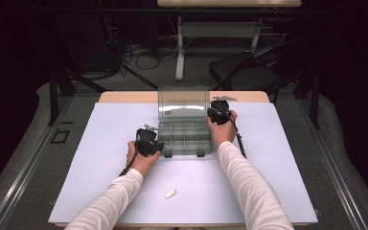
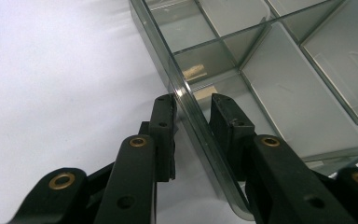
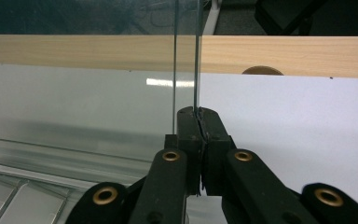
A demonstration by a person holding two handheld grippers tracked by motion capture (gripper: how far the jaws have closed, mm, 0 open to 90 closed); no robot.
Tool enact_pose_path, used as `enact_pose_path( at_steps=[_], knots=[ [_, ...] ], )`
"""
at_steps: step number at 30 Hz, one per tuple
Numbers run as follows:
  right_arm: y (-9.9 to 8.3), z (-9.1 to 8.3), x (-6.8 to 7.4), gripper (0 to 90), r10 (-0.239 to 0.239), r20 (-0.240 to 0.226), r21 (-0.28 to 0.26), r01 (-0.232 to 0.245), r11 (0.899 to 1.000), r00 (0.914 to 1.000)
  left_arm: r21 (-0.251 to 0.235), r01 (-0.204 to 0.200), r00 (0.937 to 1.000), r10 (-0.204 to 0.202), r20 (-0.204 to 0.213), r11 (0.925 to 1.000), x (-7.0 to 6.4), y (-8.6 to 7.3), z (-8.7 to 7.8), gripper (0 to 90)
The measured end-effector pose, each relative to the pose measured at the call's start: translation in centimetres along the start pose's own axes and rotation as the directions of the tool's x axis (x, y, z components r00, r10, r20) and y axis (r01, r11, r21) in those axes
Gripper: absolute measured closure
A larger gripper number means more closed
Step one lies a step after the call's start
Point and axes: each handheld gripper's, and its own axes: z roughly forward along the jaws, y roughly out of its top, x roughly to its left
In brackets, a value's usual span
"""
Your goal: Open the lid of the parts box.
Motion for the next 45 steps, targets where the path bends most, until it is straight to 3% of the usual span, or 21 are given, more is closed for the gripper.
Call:
enact_pose_path(
  at_steps=[45],
  knots=[
    [-0.5,1.9,-0.6,89.4,0.032,0.001,0.085,-0.032,0.996,0.9995,0.002,-0.007,1.0000,0.007,0.003,1.0000,0.1,0.0,0.0,71.1]
  ],
)
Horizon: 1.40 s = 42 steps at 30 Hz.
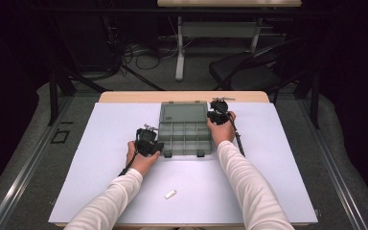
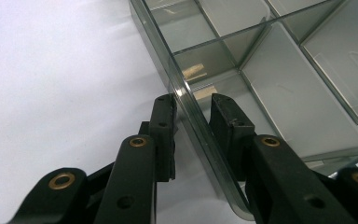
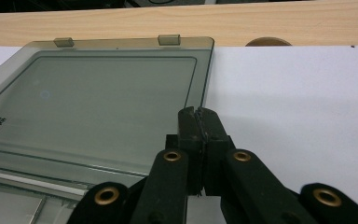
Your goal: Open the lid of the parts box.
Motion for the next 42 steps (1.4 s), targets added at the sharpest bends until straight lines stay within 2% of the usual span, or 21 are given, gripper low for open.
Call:
enact_pose_path(
  at_steps=[10,16,23,25,26,30,32,35,39,40,42],
  knots=[
    [0.0,-0.1,0.0,87.7,-0.001,-0.003,0.003,0.001,1.000,1.0000,-0.002,0.003,1.0000,-0.003,-0.004,1.0000,-0.1,0.0,0.0,70.8],
    [0.2,-0.9,0.3,78.3,-0.024,-0.042,-0.013,0.023,1.000,0.9988,0.004,0.003,1.0000,-0.003,0.007,1.0000,0.0,0.0,-0.1,70.4],
    [0.4,-2.6,1.3,68.4,-0.074,-0.074,-0.063,0.069,0.996,0.9945,-0.013,0.019,0.9990,-0.018,0.042,0.9997,0.3,0.1,-0.8,61.8],
    [0.4,-3.2,1.7,65.2,-0.100,-0.079,-0.080,0.094,0.992,0.9918,-0.021,0.019,0.9978,-0.017,0.064,0.9996,0.4,0.0,-1.3,59.4],
    [0.3,-3.5,1.8,64.6,-0.108,-0.087,-0.084,0.100,0.991,0.9904,-0.033,0.033,0.9969,-0.030,0.073,0.9989,0.4,0.0,-1.5,58.3],
    [0.0,-4.8,2.2,60.2,-0.119,-0.123,-0.092,0.108,0.990,0.9853,-0.061,0.039,0.9956,-0.034,0.087,0.9973,0.6,-0.1,-2.4,53.3],
    [-0.2,-5.4,2.3,57.8,-0.115,-0.154,-0.087,0.103,0.991,0.9814,-0.071,0.049,0.9929,-0.041,0.112,0.9963,0.7,0.0,-2.9,51.6],
    [-0.6,-6.2,2.6,54.7,-0.140,-0.189,-0.103,0.122,0.987,0.9718,-0.108,0.025,0.9907,-0.010,0.136,0.9938,0.8,0.0,-3.6,49.4],
    [-1.2,-7.1,3.0,52.3,-0.172,-0.211,-0.109,0.152,0.982,0.9622,-0.145,0.022,0.9866,0.002,0.163,0.9892,0.8,0.1,-4.7,48.3],
    [-1.3,-7.3,3.0,51.2,-0.186,-0.211,-0.114,0.165,0.980,0.9595,-0.166,0.029,0.9863,-0.001,0.165,0.9857,0.8,0.0,-4.9,48.3],
    [-1.6,-7.8,3.0,50.2,-0.201,-0.207,-0.124,0.178,0.976,0.9575,-0.175,0.048,0.9819,-0.014,0.189,0.9834,0.9,0.0,-5.3,48.5]
  ],
)
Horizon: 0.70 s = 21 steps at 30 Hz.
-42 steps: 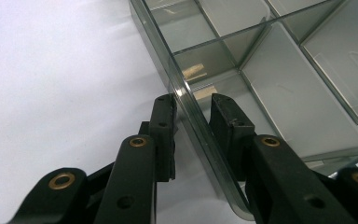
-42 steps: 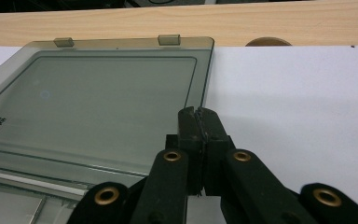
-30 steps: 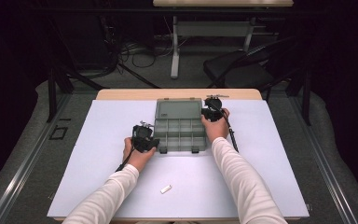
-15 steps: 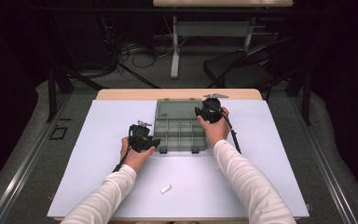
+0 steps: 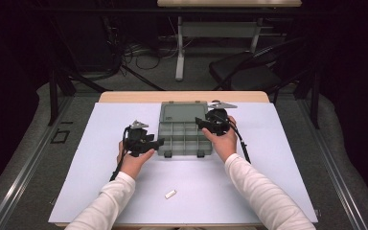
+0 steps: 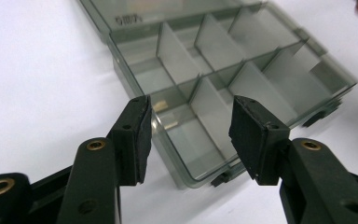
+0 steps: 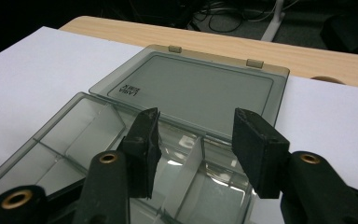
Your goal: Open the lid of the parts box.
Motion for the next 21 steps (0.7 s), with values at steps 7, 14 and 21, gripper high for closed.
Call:
enact_pose_path(
  at_steps=[7,14,21],
  knots=[
    [-1.3,-1.7,0.0,42.7,-0.026,-0.035,0.027,0.027,0.999,0.9990,-0.030,-0.049,0.9985,0.050,0.023,0.9983,-0.3,-0.3,-1.2,46.2],
    [-2.8,-3.7,-0.2,36.9,-0.045,-0.053,0.049,0.047,0.998,0.9976,-0.052,-0.085,0.9950,0.087,0.050,0.9951,-1.1,-1.3,-2.3,40.6],
    [-4.5,-6.6,0.1,30.9,-0.086,-0.062,0.015,0.087,0.996,0.9944,-0.061,-0.100,0.9910,0.105,0.083,0.9931,-1.1,-1.8,-3.3,31.6]
  ],
)
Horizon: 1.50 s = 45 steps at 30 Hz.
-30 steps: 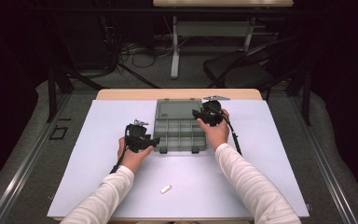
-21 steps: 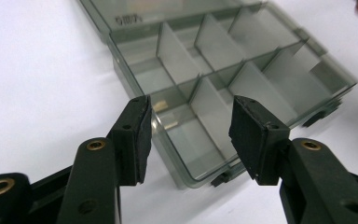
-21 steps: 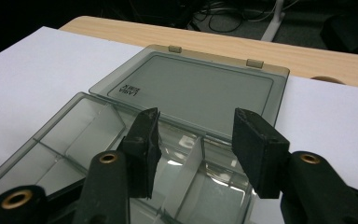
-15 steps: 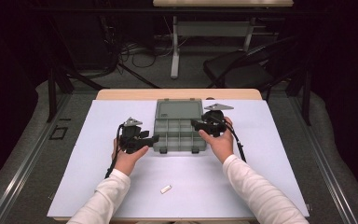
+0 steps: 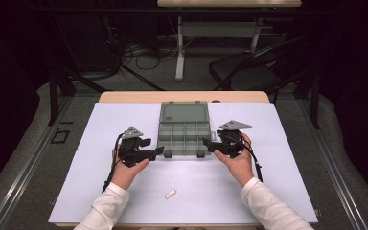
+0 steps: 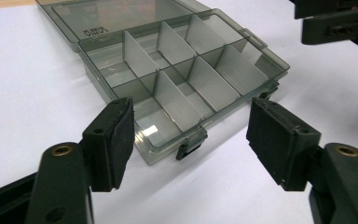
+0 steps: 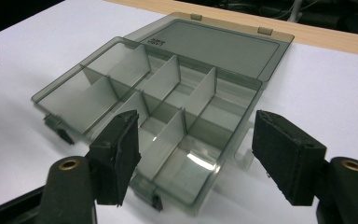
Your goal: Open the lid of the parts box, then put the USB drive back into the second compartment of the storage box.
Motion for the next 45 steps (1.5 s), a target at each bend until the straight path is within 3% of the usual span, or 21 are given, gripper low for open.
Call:
enact_pose_path(
  at_steps=[3,6,9,15,24,31,34,39,45],
  knots=[
    [-0.8,-0.9,0.1,30.5,0.000,-0.013,0.004,0.000,1.000,0.9999,-0.001,-0.004,1.0000,0.004,-0.002,1.0000,0.0,-0.3,-0.4,31.2],
    [-1.4,-1.7,0.3,30.6,0.030,-0.040,0.020,-0.029,0.999,0.9988,0.011,0.001,1.0000,-0.001,-0.006,0.9999,-0.2,-0.5,-0.8,31.3],
    [-1.9,-2.6,0.6,30.2,0.011,-0.038,0.019,-0.010,1.000,0.9992,0.012,-0.005,1.0000,0.005,0.007,0.9999,-0.5,-0.7,-1.3,31.1],
    [-2.7,-3.9,0.2,29.1,0.030,-0.053,-0.026,-0.031,0.999,0.9982,-0.006,-0.017,0.9996,0.018,0.022,0.9998,-1.1,-1.1,-2.3,29.0],
    [-3.1,-4.0,-0.1,28.6,0.015,-0.059,-0.047,-0.018,0.999,0.9982,-0.018,-0.033,0.9990,0.033,0.029,0.9993,-1.7,-1.6,-3.0,24.4],
    [-3.0,-4.2,0.0,24.2,0.003,-0.072,-0.068,-0.008,0.998,0.9974,0.005,-0.031,0.9991,0.031,0.029,0.9995,-2.3,-2.1,-3.1,20.6],
    [-3.0,-4.4,0.0,20.3,-0.009,-0.086,-0.069,0.003,0.998,0.9962,0.014,-0.052,0.9984,0.051,0.024,0.9986,-2.5,-2.4,-3.1,20.4],
    [-3.1,-4.6,0.1,16.9,-0.053,-0.069,-0.071,0.048,0.996,0.9962,0.029,-0.065,0.9975,0.064,0.030,0.9975,-3.0,-2.9,-3.0,18.7],
    [-3.1,-4.6,0.2,16.7,-0.061,-0.070,-0.077,0.056,0.995,0.9956,0.044,-0.091,0.9954,0.090,0.032,0.9948,-3.6,-3.4,-3.0,18.8]
  ],
)
